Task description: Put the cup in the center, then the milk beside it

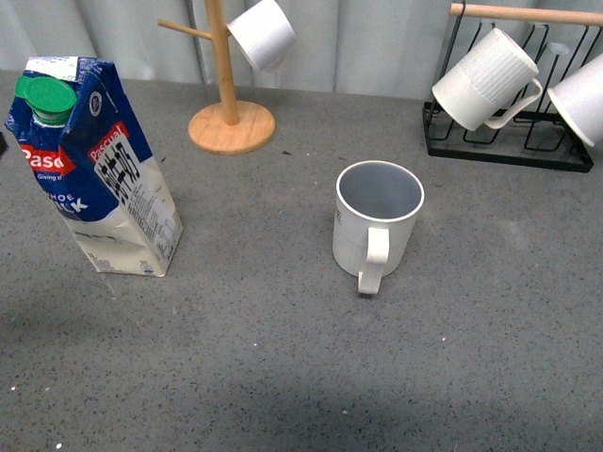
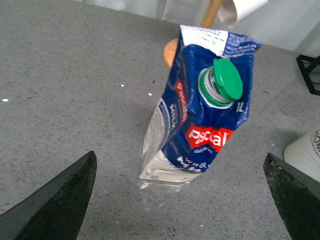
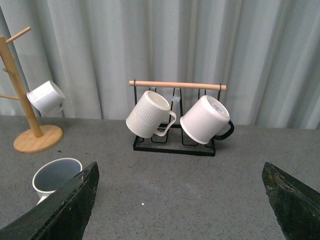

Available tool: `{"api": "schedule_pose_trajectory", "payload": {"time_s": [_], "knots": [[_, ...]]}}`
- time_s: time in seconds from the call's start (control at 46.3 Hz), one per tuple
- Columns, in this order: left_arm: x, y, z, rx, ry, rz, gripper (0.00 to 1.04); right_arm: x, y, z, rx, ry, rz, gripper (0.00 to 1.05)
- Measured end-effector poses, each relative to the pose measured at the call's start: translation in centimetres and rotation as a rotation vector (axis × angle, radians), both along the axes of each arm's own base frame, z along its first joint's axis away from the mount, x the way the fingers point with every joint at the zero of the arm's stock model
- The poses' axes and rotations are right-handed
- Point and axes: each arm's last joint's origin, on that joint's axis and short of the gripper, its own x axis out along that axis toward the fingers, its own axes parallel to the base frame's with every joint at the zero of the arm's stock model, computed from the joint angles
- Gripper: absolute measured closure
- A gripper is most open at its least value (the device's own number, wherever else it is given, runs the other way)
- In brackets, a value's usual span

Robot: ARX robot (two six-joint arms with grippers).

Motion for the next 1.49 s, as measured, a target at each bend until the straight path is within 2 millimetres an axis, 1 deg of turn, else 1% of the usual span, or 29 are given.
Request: {"api": "schedule_pose_trajectory", "payload": {"time_s": [0.13, 0.324, 0.519, 0.692, 0.994, 1.016, 1.081, 1.275, 1.427, 1.448, 1.491], "knots": [[1.1, -0.6, -0.4, -0.003, 0.007, -0.03, 0.07, 0.0, 0.0, 0.0, 0.0, 0.0, 0.0, 0.09], [2.2, -0.8, -1.4, -0.003, 0.049, -0.059, 0.07, 0.0, 0.0, 0.0, 0.0, 0.0, 0.0, 0.09], [3.7, -1.1, -1.8, 0.003, 0.045, -0.077, 0.07, 0.0, 0.0, 0.0, 0.0, 0.0, 0.0, 0.09], [4.6, -1.7, -2.1, 0.002, 0.052, -0.102, 0.07, 0.0, 0.0, 0.0, 0.0, 0.0, 0.0, 0.09], [5.9, -1.5, -2.6, 0.006, 0.066, -0.089, 0.07, 0.0, 0.0, 0.0, 0.0, 0.0, 0.0, 0.09], [5.9, -1.5, -2.6, 0.007, 0.066, -0.088, 0.09, 0.0, 0.0, 0.0, 0.0, 0.0, 0.0, 0.09], [6.0, -1.5, -2.5, 0.003, 0.063, -0.085, 0.19, 0.0, 0.0, 0.0, 0.0, 0.0, 0.0, 0.09], [6.3, -1.6, -2.3, -0.009, 0.053, -0.089, 0.59, 0.0, 0.0, 0.0, 0.0, 0.0, 0.0, 0.09], [6.3, -1.8, -2.2, -0.011, 0.051, -0.092, 0.77, 0.0, 0.0, 0.0, 0.0, 0.0, 0.0, 0.09], [6.3, -1.9, -2.2, -0.013, 0.051, -0.095, 0.83, 0.0, 0.0, 0.0, 0.0, 0.0, 0.0, 0.09], [6.2, -2.0, -2.2, -0.018, 0.05, -0.097, 0.91, 0.0, 0.0, 0.0, 0.0, 0.0, 0.0, 0.09]]}}
